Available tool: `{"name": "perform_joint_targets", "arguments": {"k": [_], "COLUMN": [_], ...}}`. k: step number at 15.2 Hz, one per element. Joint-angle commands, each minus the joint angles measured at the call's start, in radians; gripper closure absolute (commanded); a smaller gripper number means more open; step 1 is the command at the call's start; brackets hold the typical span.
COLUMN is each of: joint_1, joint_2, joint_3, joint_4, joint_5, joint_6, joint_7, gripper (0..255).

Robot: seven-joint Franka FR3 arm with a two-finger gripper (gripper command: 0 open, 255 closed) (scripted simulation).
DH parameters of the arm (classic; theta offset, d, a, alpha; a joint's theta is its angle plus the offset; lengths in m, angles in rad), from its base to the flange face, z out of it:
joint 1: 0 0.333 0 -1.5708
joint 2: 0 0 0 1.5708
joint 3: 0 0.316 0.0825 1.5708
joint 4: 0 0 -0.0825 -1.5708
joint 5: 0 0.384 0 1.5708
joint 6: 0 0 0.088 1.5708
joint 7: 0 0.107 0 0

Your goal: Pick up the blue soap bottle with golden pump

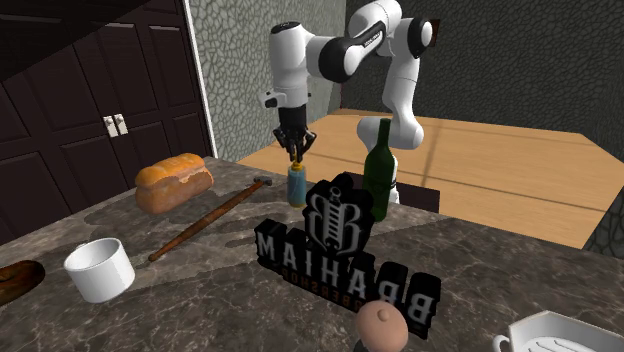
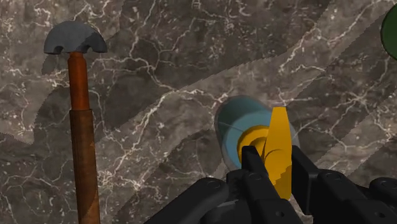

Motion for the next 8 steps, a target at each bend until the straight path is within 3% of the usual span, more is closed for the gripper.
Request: {"name": "perform_joint_targets", "arguments": {"k": [1, 8], "joint_1": [0.001, 0.003], "joint_2": [-0.003, -0.008], "joint_3": [0.002, 0.008], "joint_4": [0.029, 0.093], "joint_5": [0.001, 0.004], "joint_6": [-0.032, -0.102], "joint_7": [-0.002, -0.006], "gripper": [255, 255]}}
